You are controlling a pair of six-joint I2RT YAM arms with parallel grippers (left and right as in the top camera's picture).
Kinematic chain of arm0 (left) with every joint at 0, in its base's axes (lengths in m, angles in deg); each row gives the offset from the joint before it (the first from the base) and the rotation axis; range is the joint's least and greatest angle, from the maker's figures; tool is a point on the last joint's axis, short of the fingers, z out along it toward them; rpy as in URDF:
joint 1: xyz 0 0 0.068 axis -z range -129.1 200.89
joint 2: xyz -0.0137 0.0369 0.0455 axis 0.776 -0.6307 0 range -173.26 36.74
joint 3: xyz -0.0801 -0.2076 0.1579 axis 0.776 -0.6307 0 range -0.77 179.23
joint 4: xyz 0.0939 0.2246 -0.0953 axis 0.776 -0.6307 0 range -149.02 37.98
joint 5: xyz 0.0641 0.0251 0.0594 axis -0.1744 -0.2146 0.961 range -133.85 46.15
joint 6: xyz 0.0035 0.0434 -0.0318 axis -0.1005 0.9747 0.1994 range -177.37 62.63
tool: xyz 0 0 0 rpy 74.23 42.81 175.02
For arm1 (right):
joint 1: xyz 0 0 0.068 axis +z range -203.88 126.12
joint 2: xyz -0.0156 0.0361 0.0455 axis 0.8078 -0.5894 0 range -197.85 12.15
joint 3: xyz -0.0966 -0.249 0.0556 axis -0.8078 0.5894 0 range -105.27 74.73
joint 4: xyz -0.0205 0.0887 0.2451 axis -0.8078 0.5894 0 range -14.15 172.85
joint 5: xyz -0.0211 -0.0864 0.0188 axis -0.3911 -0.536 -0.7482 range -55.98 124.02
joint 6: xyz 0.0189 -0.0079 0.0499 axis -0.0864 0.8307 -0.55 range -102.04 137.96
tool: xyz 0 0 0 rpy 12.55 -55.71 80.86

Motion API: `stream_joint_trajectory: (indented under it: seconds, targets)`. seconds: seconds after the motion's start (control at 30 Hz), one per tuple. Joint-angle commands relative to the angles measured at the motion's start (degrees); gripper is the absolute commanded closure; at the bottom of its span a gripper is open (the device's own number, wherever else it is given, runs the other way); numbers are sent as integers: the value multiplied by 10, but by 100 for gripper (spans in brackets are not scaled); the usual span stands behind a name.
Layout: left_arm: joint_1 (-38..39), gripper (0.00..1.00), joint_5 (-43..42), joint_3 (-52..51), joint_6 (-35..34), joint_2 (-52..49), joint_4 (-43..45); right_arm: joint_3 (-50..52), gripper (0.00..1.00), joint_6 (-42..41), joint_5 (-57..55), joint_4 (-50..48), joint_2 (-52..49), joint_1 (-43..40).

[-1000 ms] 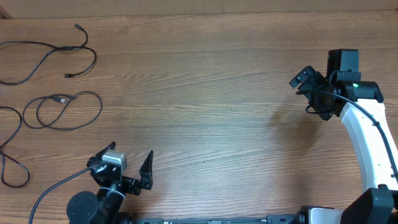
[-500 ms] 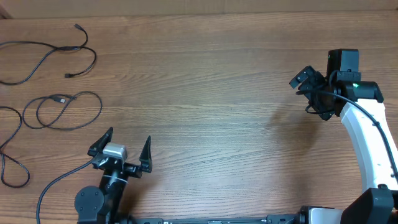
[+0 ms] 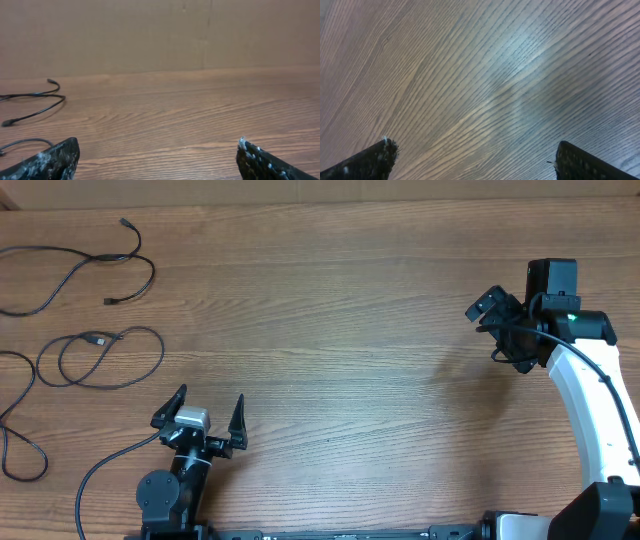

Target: Untangle cables

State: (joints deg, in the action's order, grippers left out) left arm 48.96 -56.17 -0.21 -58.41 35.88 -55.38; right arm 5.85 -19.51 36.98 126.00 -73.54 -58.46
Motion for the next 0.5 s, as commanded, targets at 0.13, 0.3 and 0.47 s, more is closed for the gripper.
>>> stream_joint_trajectory:
  seconds: [0.13,0.3,0.47]
  targets:
    - [-3,0,53,-3,8,7,-7,-1,0,1,-5,-3,8,-4]
    - [-3,1,141,-3,2,7,-11,-1,0,1,-5,-3,8,-4]
    - [-3,1,180,-3,2,7,-8,-1,0,1,-5,-3,8,-4]
